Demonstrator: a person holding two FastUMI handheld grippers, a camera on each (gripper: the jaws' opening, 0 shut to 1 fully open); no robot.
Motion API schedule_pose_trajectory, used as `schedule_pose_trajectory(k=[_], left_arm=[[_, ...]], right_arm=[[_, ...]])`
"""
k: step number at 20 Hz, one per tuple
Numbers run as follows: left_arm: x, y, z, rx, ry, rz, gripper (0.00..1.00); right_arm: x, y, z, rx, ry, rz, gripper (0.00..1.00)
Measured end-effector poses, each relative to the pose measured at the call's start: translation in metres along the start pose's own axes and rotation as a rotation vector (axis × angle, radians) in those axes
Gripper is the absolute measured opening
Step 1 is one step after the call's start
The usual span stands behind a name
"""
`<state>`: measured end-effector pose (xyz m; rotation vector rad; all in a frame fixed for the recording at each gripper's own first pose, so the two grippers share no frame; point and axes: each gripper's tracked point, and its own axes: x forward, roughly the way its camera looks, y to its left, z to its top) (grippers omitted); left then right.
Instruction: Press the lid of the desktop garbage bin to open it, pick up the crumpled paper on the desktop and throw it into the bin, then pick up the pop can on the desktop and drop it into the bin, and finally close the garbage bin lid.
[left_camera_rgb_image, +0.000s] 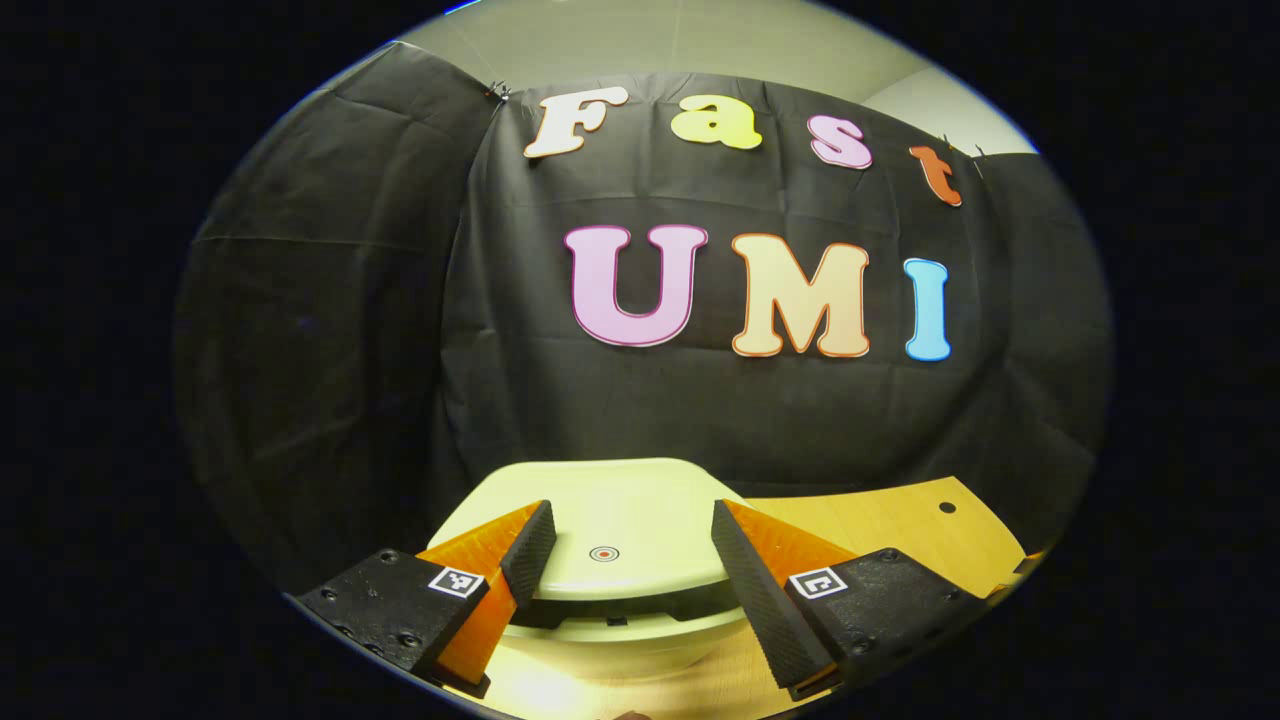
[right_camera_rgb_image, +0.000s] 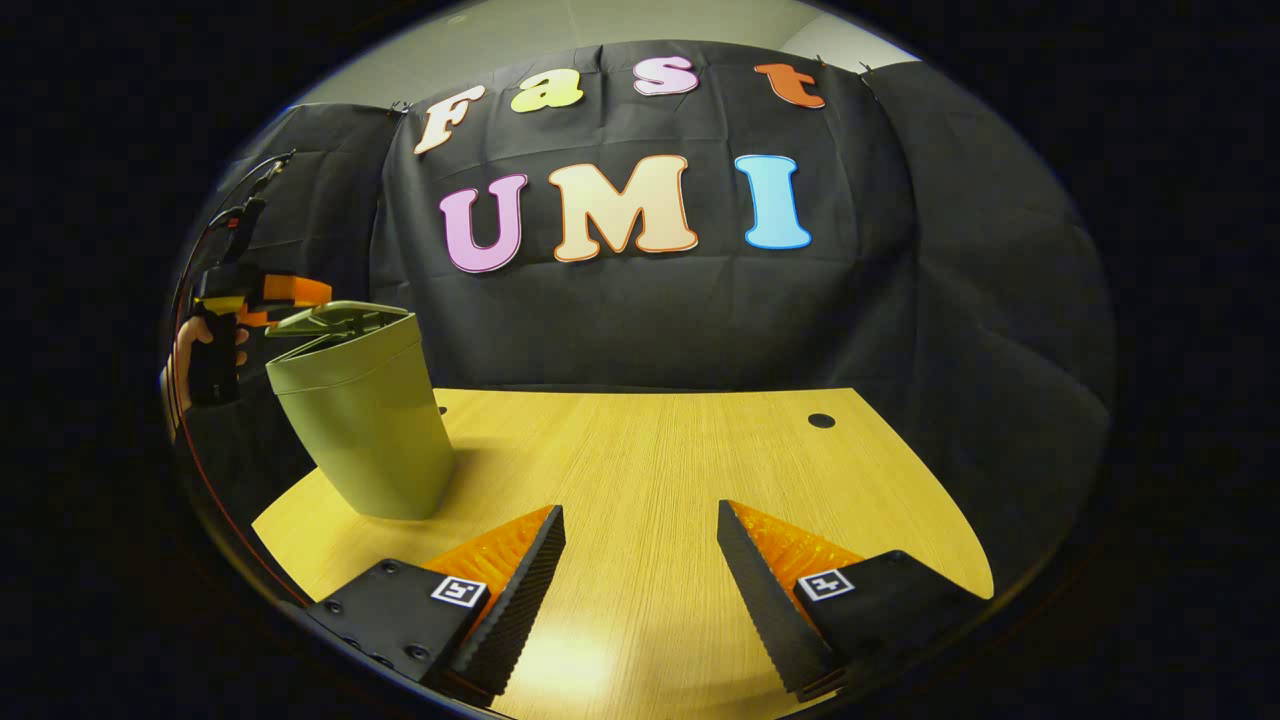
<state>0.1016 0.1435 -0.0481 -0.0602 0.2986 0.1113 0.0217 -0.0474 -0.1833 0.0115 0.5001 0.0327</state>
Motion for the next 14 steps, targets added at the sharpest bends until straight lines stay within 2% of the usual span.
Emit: schedule_pose_trajectory(k=[1,2,4,7,8,10,12,14], left_arm=[[0.002,-0.002,-0.005,-0.004,0.011,-0.002,0.98],[0.003,-0.003,-0.012,-0.002,0.022,-0.002,0.92],[0.006,-0.006,-0.026,-0.002,0.056,-0.015,0.95],[0.007,-0.010,-0.028,0.056,0.029,-0.055,0.91],[0.009,-0.008,-0.029,0.050,0.025,-0.050,0.95],[0.009,-0.008,-0.032,0.025,0.058,-0.042,0.96],[0.006,-0.009,-0.037,-0.003,0.042,-0.055,0.96],[0.006,-0.011,-0.025,0.004,-0.021,-0.082,0.96]], right_arm=[[0.000,-0.001,0.000,-0.005,0.001,-0.003,0.96],[0.001,-0.003,0.000,-0.007,0.000,-0.004,0.96],[0.003,-0.005,0.001,0.001,0.001,-0.002,0.96],[0.008,-0.006,0.001,0.003,0.004,0.001,0.97],[0.011,-0.007,0.001,0.006,0.008,0.002,0.97],[0.016,-0.005,0.003,0.018,0.012,0.010,0.97],[0.017,0.000,0.007,0.032,0.007,0.025,0.95],[0.019,0.006,0.012,0.038,0.001,0.042,0.97]])
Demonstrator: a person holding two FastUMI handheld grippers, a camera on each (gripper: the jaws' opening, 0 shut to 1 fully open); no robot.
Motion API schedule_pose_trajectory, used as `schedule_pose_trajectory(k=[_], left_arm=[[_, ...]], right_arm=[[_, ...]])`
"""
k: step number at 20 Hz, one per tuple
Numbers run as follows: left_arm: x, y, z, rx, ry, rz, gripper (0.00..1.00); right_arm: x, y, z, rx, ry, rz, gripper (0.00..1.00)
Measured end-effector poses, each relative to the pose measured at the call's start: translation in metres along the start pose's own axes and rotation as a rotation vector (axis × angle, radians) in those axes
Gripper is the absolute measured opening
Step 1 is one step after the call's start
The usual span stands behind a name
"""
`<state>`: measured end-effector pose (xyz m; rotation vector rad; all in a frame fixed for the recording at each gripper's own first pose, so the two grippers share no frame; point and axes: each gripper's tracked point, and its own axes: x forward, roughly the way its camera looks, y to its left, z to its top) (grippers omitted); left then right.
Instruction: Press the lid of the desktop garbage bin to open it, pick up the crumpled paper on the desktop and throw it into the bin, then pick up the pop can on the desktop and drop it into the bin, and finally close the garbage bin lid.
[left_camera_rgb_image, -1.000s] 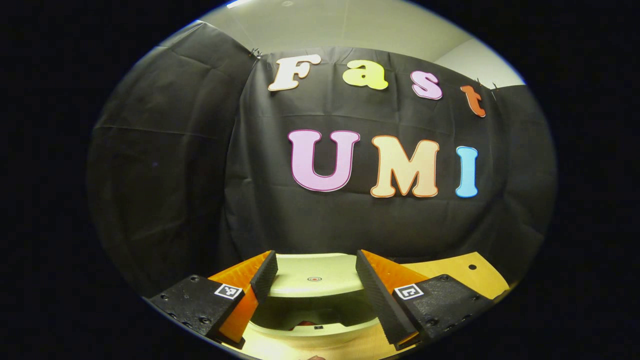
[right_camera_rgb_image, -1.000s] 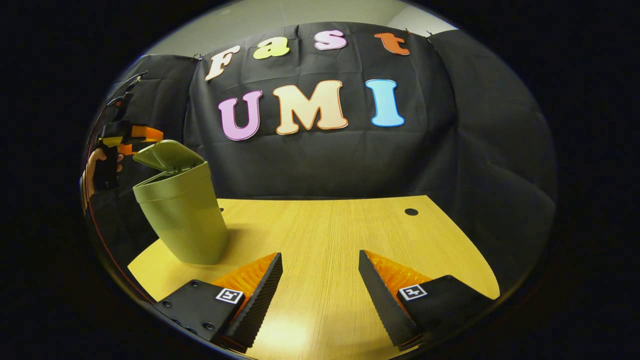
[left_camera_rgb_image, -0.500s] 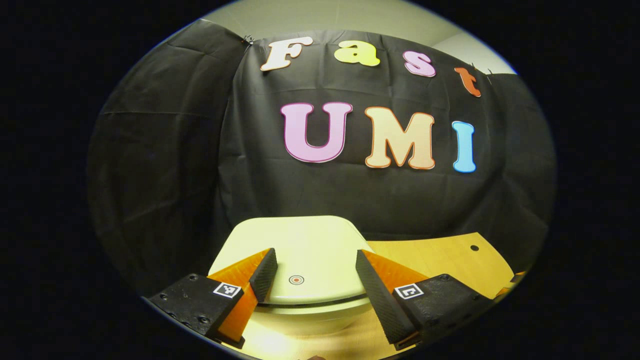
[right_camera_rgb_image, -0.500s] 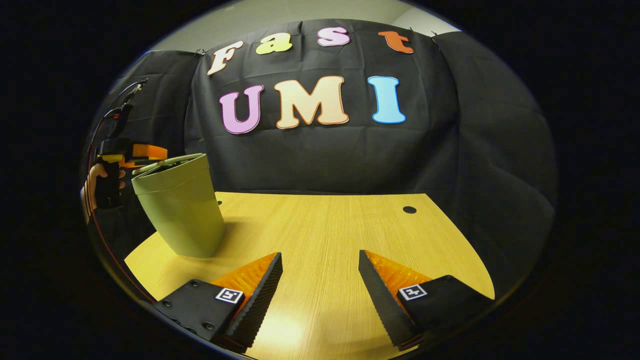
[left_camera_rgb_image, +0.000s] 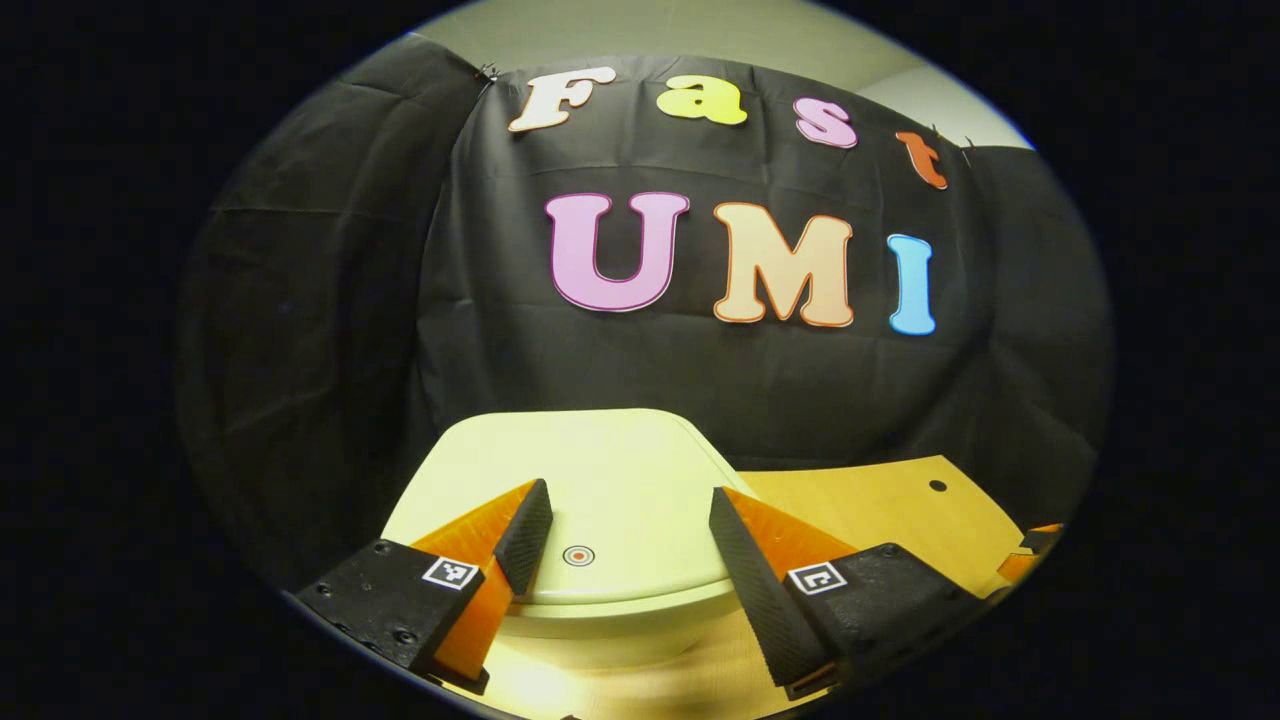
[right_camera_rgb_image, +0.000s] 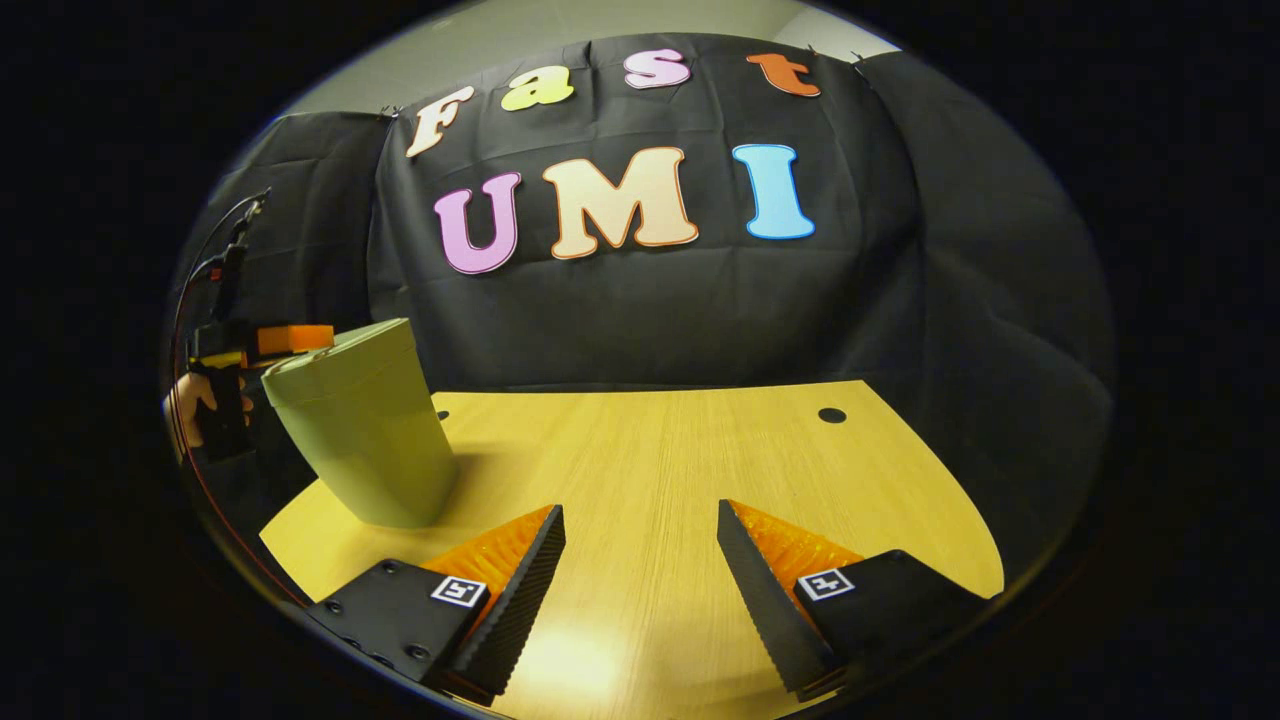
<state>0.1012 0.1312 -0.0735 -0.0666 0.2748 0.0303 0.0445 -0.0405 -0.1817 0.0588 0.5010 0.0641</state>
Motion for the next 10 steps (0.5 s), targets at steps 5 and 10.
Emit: schedule_pose_trajectory(k=[5,10], left_arm=[[-0.003,0.001,0.016,0.020,-0.049,0.020,0.93],[-0.024,-0.047,0.062,0.071,-0.223,-0.039,0.94]], right_arm=[[-0.014,0.004,0.031,-0.024,-0.083,0.003,0.95],[-0.038,-0.002,0.065,-0.031,-0.180,-0.010,0.97]])
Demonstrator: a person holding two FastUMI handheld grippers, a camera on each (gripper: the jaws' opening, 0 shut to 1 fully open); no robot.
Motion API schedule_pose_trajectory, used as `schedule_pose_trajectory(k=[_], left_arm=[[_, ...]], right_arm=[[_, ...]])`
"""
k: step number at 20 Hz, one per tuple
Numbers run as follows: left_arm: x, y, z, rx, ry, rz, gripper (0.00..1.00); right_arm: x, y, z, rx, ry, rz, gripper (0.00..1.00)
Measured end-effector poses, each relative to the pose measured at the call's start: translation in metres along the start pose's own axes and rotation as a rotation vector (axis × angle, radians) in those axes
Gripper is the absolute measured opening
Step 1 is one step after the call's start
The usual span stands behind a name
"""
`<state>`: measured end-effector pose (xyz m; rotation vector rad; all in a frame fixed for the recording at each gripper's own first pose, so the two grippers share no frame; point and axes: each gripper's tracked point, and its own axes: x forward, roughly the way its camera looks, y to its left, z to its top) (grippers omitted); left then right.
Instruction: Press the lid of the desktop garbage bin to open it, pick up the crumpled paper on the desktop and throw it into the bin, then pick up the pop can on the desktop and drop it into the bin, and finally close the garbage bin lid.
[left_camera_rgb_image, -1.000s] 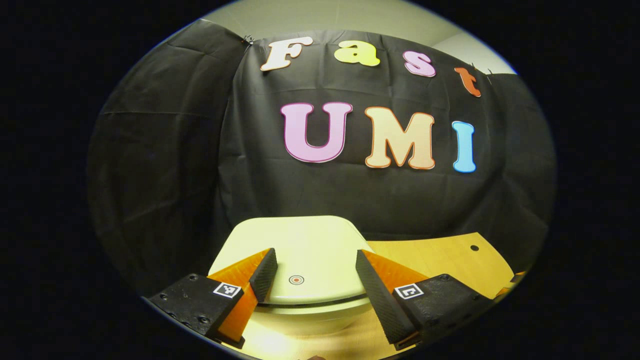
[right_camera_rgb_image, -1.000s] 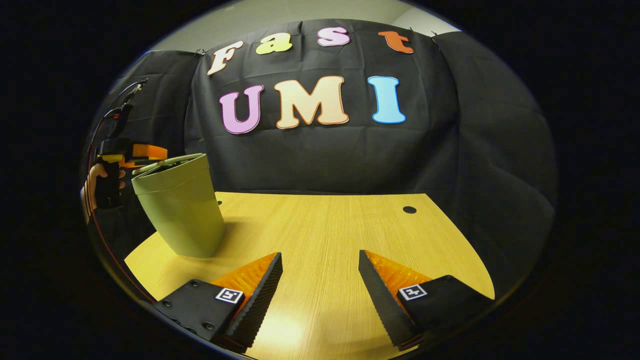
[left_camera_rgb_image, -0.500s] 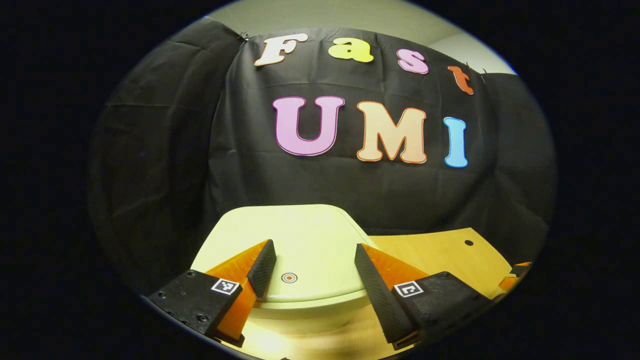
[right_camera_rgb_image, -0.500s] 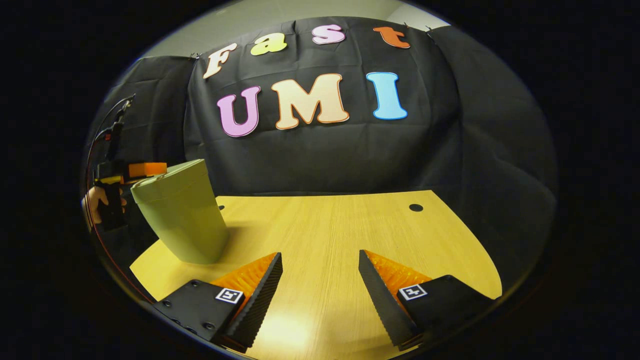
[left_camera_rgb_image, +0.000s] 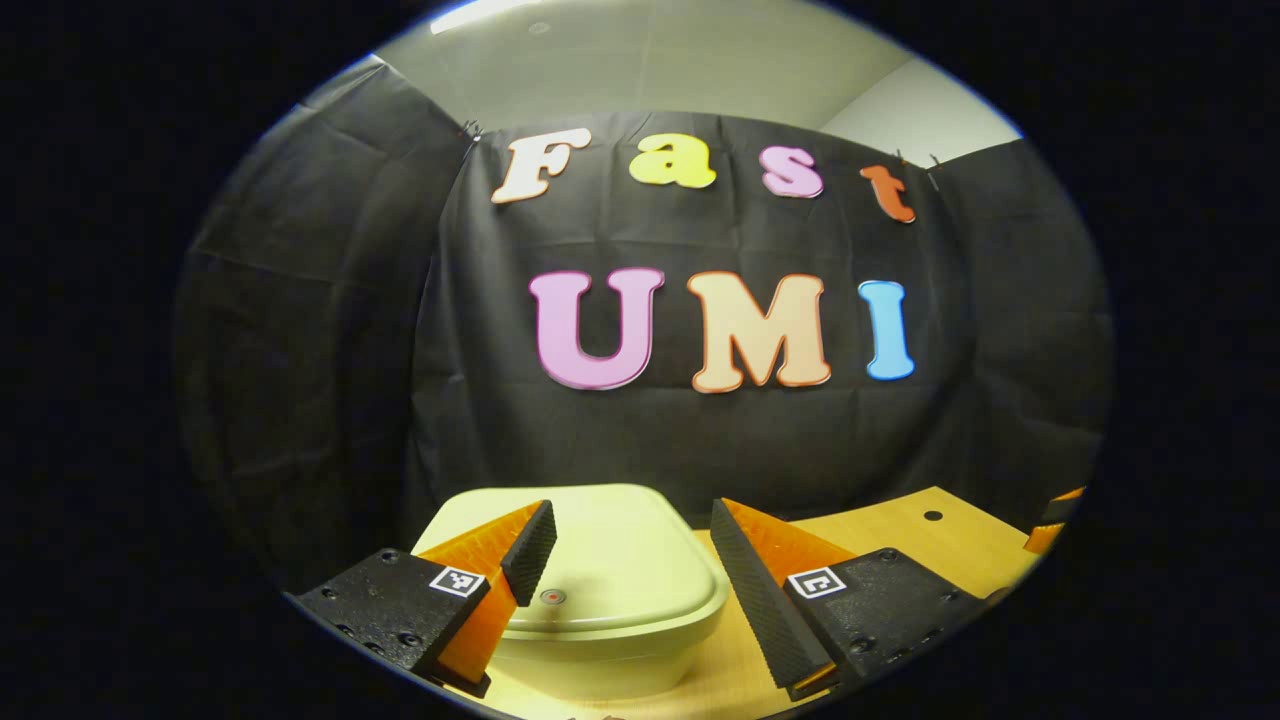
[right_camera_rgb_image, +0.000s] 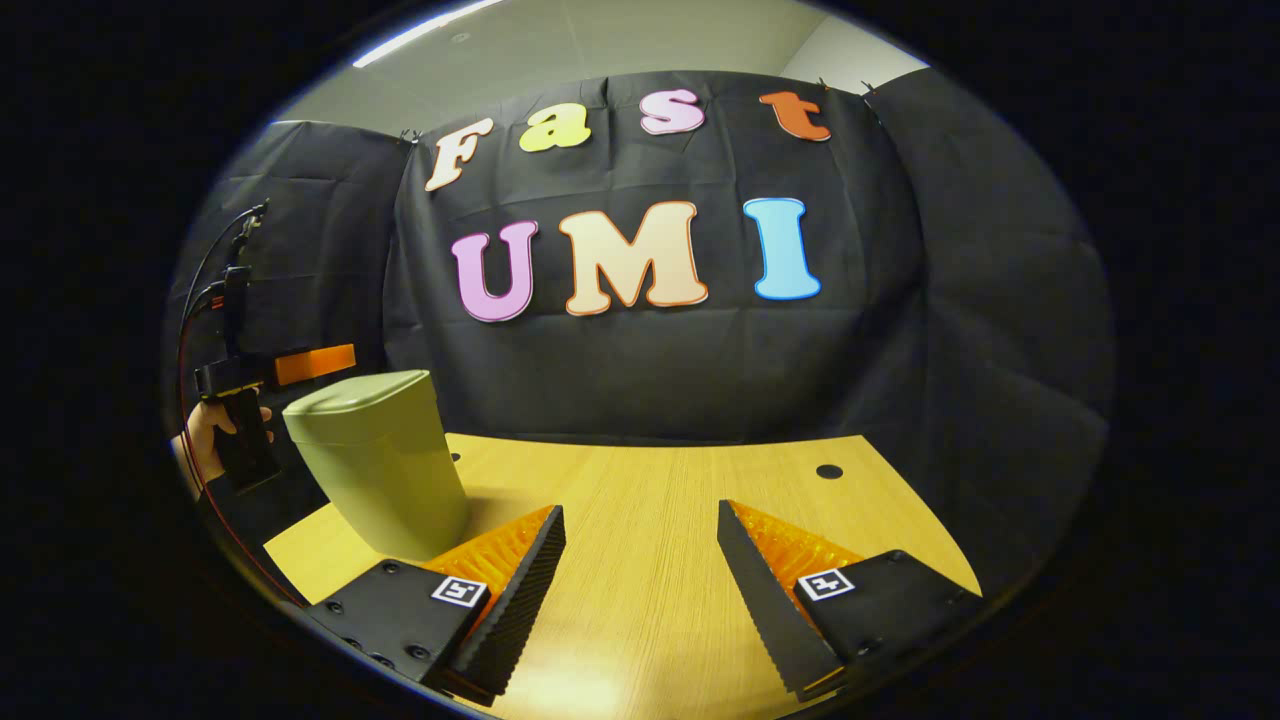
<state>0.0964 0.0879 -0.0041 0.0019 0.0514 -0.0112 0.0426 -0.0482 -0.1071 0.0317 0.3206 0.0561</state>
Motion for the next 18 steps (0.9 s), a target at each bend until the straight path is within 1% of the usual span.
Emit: schedule_pose_trajectory(k=[2,3,4,5,6,9,10,11,12,14,15,16,17,18], left_arm=[[-0.007,-0.028,0.022,-0.010,-0.071,-0.044,0.94],[-0.010,-0.043,0.030,-0.021,-0.095,-0.066,0.91],[-0.013,-0.058,0.036,-0.028,-0.118,-0.092,0.94],[-0.015,-0.073,0.042,-0.029,-0.135,-0.115,0.91],[-0.016,-0.088,0.046,-0.029,-0.144,-0.141,0.91],[-0.026,-0.125,0.042,-0.027,-0.132,-0.212,0.92],[-0.029,-0.135,0.037,-0.032,-0.116,-0.226,0.95],[-0.032,-0.143,0.036,-0.043,-0.112,-0.239,0.92],[-0.035,-0.151,0.034,-0.052,-0.109,-0.246,0.93],[-0.039,-0.160,0.032,-0.059,-0.099,-0.242,0.93],[-0.040,-0.164,0.031,-0.053,-0.093,-0.237,0.91],[-0.042,-0.167,0.031,-0.043,-0.091,-0.229,0.91],[-0.044,-0.171,0.033,-0.032,-0.096,-0.225,0.93],[-0.046,-0.175,0.034,-0.019,-0.097,-0.219,0.93]], right_arm=[[-0.008,-0.003,0.020,0.017,-0.056,-0.003,0.97],[-0.014,-0.004,0.030,0.023,-0.087,0.000,0.96],[-0.022,-0.004,0.043,0.029,-0.127,0.010,0.96],[-0.029,-0.004,0.056,0.035,-0.169,0.019,0.96],[-0.035,-0.007,0.066,0.037,-0.205,0.021,0.96],[-0.045,-0.013,0.076,0.041,-0.240,0.017,0.96],[-0.051,-0.016,0.077,0.041,-0.248,0.020,0.96],[-0.056,-0.019,0.079,0.037,-0.260,0.025,0.96],[-0.060,-0.019,0.081,0.029,-0.275,0.035,0.96],[-0.065,-0.026,0.079,0.003,-0.283,0.046,0.96],[-0.067,-0.029,0.078,-0.005,-0.280,0.055,0.96],[-0.069,-0.030,0.077,-0.007,-0.277,0.068,0.96],[-0.071,-0.031,0.077,-0.007,-0.278,0.082,0.96],[-0.073,-0.032,0.078,-0.006,-0.281,0.094,0.96]])
